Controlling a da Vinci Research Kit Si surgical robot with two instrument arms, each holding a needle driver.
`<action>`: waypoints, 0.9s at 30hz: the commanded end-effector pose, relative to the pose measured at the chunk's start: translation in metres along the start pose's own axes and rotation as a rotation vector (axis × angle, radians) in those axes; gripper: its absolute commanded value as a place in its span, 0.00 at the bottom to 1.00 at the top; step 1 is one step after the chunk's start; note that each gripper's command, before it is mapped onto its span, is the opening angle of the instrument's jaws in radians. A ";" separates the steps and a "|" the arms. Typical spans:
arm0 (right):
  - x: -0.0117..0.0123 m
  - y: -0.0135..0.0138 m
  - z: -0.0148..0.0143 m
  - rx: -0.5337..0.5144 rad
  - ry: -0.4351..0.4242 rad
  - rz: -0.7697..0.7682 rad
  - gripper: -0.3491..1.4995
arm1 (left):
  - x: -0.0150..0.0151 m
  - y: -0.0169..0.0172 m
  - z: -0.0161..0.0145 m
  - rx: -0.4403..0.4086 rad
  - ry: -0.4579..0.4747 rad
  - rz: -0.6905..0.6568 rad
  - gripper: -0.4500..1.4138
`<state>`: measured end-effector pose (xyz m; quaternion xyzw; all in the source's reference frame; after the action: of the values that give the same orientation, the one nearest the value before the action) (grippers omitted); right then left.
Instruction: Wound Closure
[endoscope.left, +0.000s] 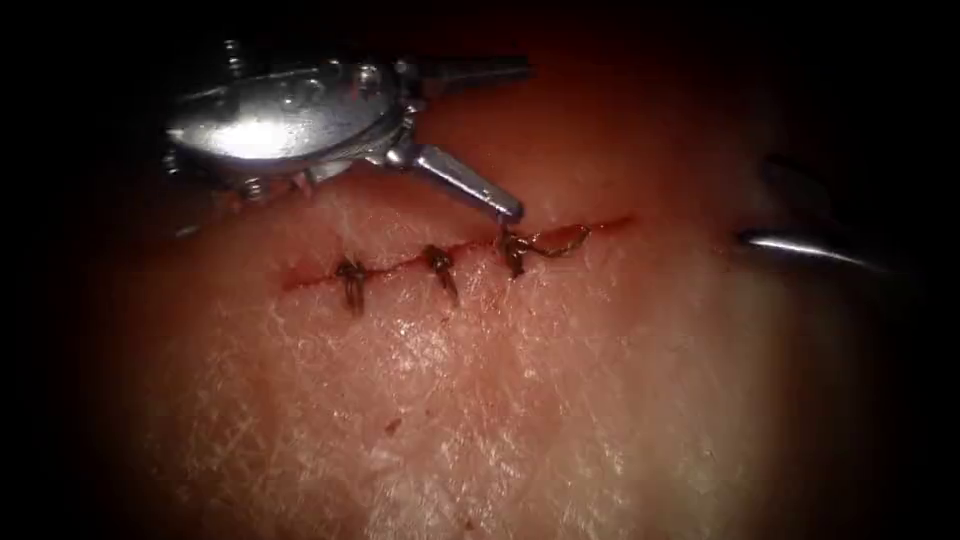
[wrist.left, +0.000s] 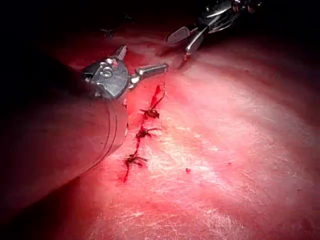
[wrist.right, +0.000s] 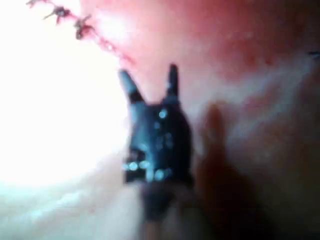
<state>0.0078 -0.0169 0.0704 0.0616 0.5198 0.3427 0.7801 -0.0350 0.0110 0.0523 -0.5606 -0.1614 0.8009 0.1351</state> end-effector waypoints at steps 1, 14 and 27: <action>-0.0002 -0.0003 0.0002 0.003 -0.002 -0.008 0.91 | -0.0005 0.0000 0.0013 0.014 -0.016 0.005 0.50; 0.0003 -0.0022 0.0013 -0.006 -0.009 -0.050 0.90 | -0.0021 0.0021 0.0053 0.154 -0.330 -0.035 0.45; 0.0003 -0.0030 0.0020 0.000 -0.011 -0.051 0.90 | -0.0047 0.0010 0.0072 0.160 -0.375 -0.088 0.27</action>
<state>0.0103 -0.0180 0.0692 0.0486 0.5157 0.3228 0.7922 -0.0397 0.0077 0.0577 -0.3816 -0.1448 0.8947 0.1816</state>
